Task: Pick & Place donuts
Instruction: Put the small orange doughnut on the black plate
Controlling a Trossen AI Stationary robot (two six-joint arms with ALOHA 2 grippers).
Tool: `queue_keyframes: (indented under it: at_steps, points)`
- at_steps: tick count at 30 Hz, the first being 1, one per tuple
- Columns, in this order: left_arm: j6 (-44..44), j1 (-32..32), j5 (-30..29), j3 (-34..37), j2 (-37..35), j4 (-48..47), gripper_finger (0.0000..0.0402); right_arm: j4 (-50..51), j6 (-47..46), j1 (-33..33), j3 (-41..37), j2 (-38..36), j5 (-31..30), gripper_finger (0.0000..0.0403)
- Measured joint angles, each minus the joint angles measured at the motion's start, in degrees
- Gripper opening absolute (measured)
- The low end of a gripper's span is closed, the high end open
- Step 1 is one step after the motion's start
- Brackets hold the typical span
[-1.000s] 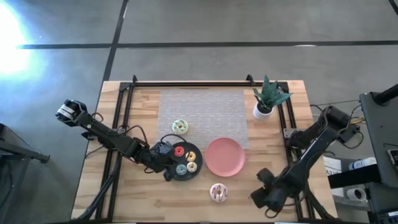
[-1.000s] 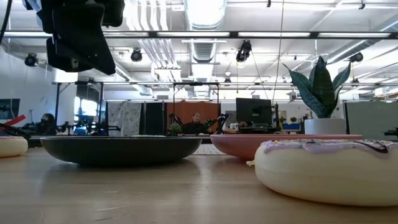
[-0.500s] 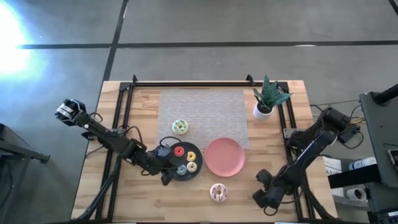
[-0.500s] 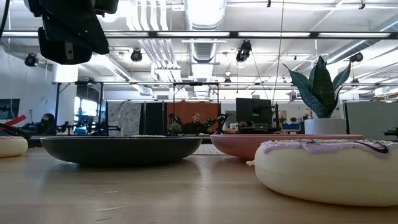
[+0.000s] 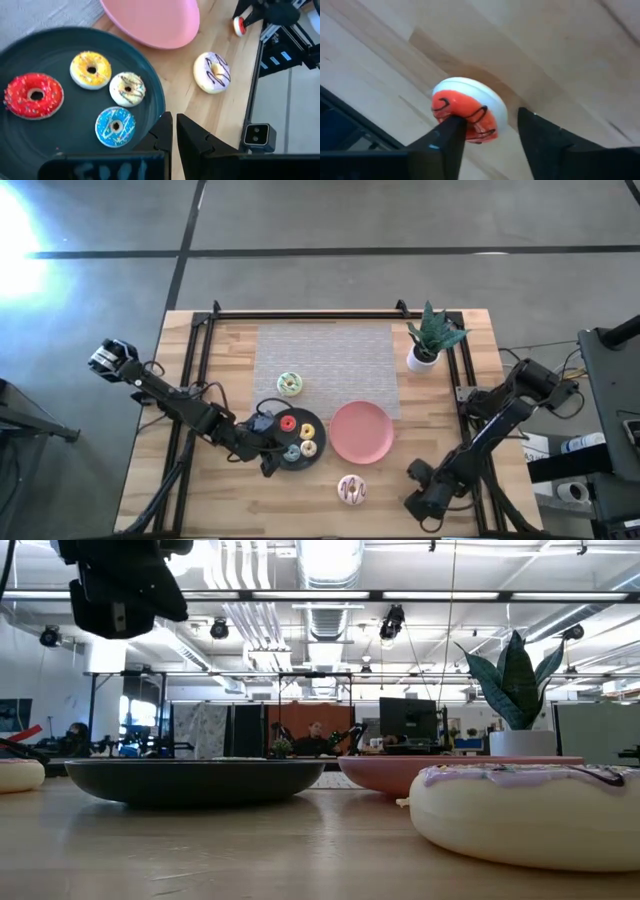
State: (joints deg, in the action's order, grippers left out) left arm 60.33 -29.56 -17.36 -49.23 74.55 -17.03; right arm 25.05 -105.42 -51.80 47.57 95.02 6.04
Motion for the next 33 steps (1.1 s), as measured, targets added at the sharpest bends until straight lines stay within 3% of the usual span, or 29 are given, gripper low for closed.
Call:
queue_keyframes:
  at_steps: [10,15,20,26,33]
  points:
    - [-0.14,0.06,-2.61,-0.38,-2.11,-4.89,0.0,-3.5,5.11,4.79,2.2,-0.51,-2.14,0.0017]
    - [5.78,0.07,-8.15,-0.31,-5.13,-16.48,0.0,-4.27,11.0,10.52,6.95,-0.63,-6.25,0.0015]
    - [9.19,-0.42,-14.39,-0.27,-10.82,-24.9,0.0,-4.69,19.58,20.5,13.02,1.24,-10.36,0.0014]
    - [9.21,-0.42,-17.76,-0.25,-17.47,-30.71,0.0,-5.88,34.95,32.38,25.66,10.73,-7.64,0.0013]
    - [10.87,-0.7,-17.9,-0.24,-21.73,-37.72,0.0,-5.38,45.05,38.65,43.31,25.58,-3.55,0.0013]
